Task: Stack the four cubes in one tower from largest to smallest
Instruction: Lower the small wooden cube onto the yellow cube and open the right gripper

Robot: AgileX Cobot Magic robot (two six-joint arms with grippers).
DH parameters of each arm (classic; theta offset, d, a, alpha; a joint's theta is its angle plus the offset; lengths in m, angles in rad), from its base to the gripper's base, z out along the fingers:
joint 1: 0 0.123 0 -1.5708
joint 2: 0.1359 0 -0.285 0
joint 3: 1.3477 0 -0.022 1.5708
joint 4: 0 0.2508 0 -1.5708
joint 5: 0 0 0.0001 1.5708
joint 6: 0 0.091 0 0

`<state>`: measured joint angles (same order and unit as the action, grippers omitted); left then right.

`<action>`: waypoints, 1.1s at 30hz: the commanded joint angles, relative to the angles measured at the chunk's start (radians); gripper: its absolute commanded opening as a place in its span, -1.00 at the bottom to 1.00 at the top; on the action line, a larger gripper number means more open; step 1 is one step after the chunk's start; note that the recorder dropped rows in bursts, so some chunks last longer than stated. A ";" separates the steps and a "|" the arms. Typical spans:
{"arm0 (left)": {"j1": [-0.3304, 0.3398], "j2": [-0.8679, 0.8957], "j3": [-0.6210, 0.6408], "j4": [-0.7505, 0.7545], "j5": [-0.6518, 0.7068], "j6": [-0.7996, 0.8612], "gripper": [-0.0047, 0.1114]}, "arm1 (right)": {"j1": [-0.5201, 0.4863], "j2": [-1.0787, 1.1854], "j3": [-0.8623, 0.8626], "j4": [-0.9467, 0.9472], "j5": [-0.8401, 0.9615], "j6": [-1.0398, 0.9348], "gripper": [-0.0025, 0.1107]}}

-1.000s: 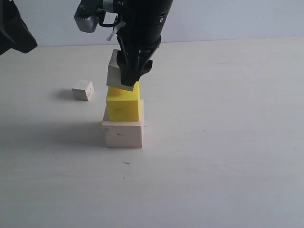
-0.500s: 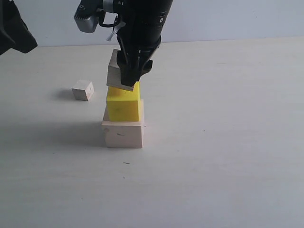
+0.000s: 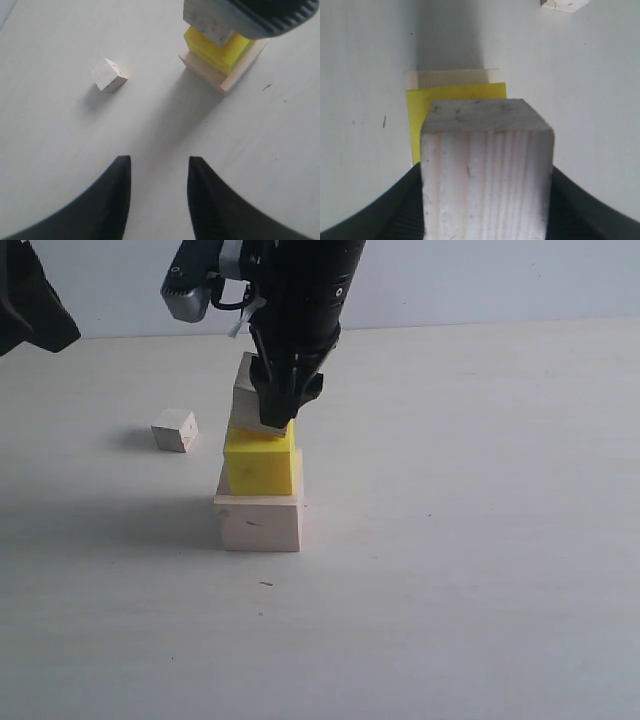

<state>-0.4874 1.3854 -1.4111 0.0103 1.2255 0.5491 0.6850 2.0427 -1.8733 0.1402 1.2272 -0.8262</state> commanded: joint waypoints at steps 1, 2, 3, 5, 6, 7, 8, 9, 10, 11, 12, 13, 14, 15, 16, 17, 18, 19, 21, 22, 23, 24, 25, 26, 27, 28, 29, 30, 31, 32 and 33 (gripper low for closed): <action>-0.001 -0.007 0.004 -0.010 -0.012 -0.007 -0.27 | 0.001 -0.003 -0.008 -0.003 -0.006 0.000 -0.96; -0.001 -0.007 0.004 -0.010 -0.012 -0.007 -0.27 | 0.001 -0.003 -0.008 -0.003 -0.006 0.000 -0.96; -0.001 -0.007 0.004 -0.010 -0.012 -0.007 -0.27 | 0.001 -0.003 -0.008 -0.003 -0.006 0.000 -0.96; -0.001 -0.007 0.004 -0.010 -0.012 -0.007 -0.27 | 0.001 -0.003 -0.008 0.000 -0.006 0.000 -0.96; -0.001 -0.007 0.004 -0.010 -0.012 -0.007 -0.27 | 0.001 -0.003 -0.008 0.010 -0.006 0.000 -0.96; -0.001 -0.007 0.004 -0.010 -0.012 -0.007 -0.27 | 0.001 -0.003 -0.008 0.022 -0.006 0.000 -0.95; -0.001 -0.007 0.004 -0.010 -0.012 -0.007 -0.27 | 0.001 -0.003 -0.008 0.031 -0.006 0.000 -0.92; -0.001 -0.007 0.004 -0.010 -0.012 -0.007 -0.27 | 0.001 -0.003 -0.008 0.037 -0.006 -0.002 -0.89; -0.001 -0.007 0.004 -0.010 -0.012 -0.007 -0.27 | 0.001 -0.003 -0.008 0.041 -0.006 -0.004 -0.82; -0.001 -0.007 0.004 -0.010 -0.012 -0.007 -0.27 | 0.001 -0.003 -0.008 0.041 -0.006 -0.004 -0.77; -0.001 -0.007 0.004 -0.010 -0.012 -0.007 -0.27 | 0.001 -0.003 -0.008 0.038 -0.006 -0.004 -0.70; -0.001 -0.007 0.004 -0.010 -0.012 -0.007 -0.27 | 0.001 -0.003 -0.008 0.029 -0.006 -0.004 -0.63; -0.001 -0.007 0.004 -0.010 -0.012 -0.007 -0.27 | 0.001 -0.003 -0.008 0.020 -0.006 -0.004 -0.54; -0.001 -0.007 0.004 -0.010 -0.012 -0.007 -0.27 | 0.001 -0.003 -0.008 0.012 -0.006 -0.002 -0.48; -0.001 -0.007 0.004 -0.010 -0.012 -0.007 -0.27 | 0.001 -0.003 -0.008 0.009 -0.006 -0.002 -0.38; -0.001 -0.007 0.004 -0.010 -0.012 -0.007 -0.27 | 0.001 -0.003 -0.008 0.006 -0.006 -0.002 -0.32; -0.001 -0.007 0.004 -0.010 -0.012 -0.007 -0.27 | 0.001 -0.003 -0.008 0.006 -0.006 -0.002 -0.27; -0.001 -0.007 0.004 -0.010 -0.012 -0.007 -0.27 | 0.001 -0.003 -0.008 0.006 -0.006 -0.002 -0.22; -0.001 -0.007 0.004 -0.010 -0.012 -0.007 -0.27 | 0.001 -0.003 -0.008 0.006 -0.006 -0.004 -0.16; -0.001 -0.007 0.004 -0.010 -0.012 -0.007 -0.27 | 0.001 -0.003 -0.008 0.006 -0.006 -0.009 -0.13; -0.001 -0.007 0.004 -0.010 -0.012 -0.007 -0.27 | 0.001 -0.003 -0.008 0.006 -0.006 -0.013 -0.11; -0.001 -0.007 0.004 -0.010 -0.012 -0.007 -0.27 | 0.001 -0.003 -0.008 0.006 -0.006 -0.013 -0.09; -0.001 -0.007 0.004 -0.010 -0.012 -0.007 -0.27 | 0.001 -0.003 -0.008 0.006 -0.006 -0.013 -0.06; -0.001 -0.007 0.004 -0.010 -0.012 -0.007 -0.27 | 0.001 -0.003 -0.008 0.006 -0.006 -0.013 -0.03; -0.001 -0.007 0.004 -0.010 -0.012 -0.007 -0.27 | 0.001 -0.003 -0.008 0.006 -0.006 -0.013 0.01; -0.001 -0.007 0.004 -0.010 -0.012 -0.007 -0.27 | 0.001 -0.003 -0.008 0.006 -0.006 -0.013 0.05; -0.001 -0.007 0.004 -0.010 -0.012 -0.007 -0.27 | 0.001 -0.003 -0.008 0.014 -0.006 -0.013 0.09; -0.001 -0.007 0.004 -0.010 -0.012 -0.007 -0.27 | 0.001 -0.003 -0.008 0.019 -0.006 -0.013 0.14; -0.001 -0.007 0.004 -0.010 -0.012 -0.007 -0.27 | 0.001 -0.003 -0.008 0.021 -0.006 -0.013 0.19; -0.001 -0.007 0.004 -0.010 -0.012 -0.007 -0.27 | 0.001 -0.003 -0.008 0.021 -0.006 -0.013 0.22; -0.001 -0.007 0.004 -0.010 -0.012 -0.007 -0.27 | 0.001 -0.003 -0.008 0.021 -0.006 -0.013 0.24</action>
<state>-0.4874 1.3854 -1.4111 0.0099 1.2255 0.5491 0.6850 2.0427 -1.8733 0.1551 1.2272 -0.8262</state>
